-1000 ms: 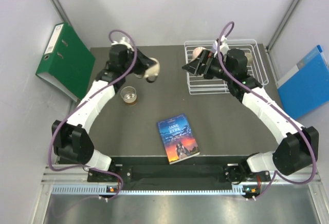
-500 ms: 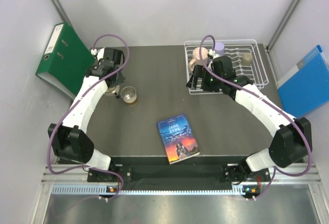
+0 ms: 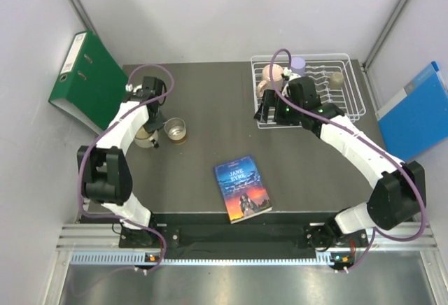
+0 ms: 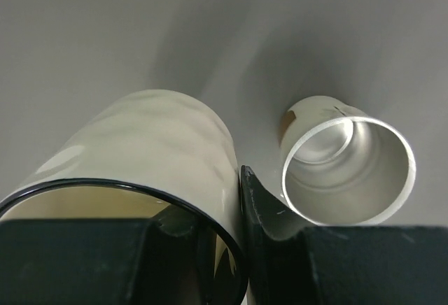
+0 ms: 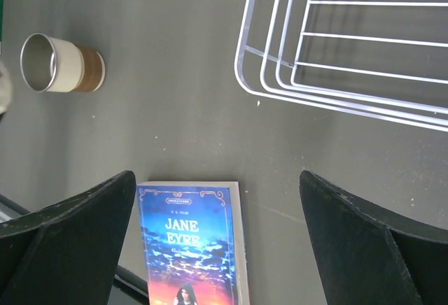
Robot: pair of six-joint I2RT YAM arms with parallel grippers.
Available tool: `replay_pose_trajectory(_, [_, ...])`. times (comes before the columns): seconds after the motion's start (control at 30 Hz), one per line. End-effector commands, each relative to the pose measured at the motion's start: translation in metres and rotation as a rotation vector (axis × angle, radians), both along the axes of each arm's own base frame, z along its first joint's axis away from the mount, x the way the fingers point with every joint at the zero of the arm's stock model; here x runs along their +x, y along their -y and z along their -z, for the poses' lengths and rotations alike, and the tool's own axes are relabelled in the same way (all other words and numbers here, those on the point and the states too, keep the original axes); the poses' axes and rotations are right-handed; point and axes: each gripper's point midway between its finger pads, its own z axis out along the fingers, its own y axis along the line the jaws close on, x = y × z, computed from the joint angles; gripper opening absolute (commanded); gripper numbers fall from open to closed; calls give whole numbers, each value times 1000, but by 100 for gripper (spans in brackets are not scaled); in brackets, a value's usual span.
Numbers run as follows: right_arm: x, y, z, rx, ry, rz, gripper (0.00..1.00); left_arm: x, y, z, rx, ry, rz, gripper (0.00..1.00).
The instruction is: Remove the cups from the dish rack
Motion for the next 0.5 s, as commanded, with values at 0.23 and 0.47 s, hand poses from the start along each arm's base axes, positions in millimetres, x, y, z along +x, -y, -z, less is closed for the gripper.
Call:
replay_pose_trajectory(0.23, [-9, 2, -18, -2, 63, -13, 100, 37, 1, 29, -73, 36, 7, 0])
replay_pose_trajectory(0.47, [-10, 4, -18, -11, 63, -13, 100, 43, -4, 55, -65, -1, -8, 0])
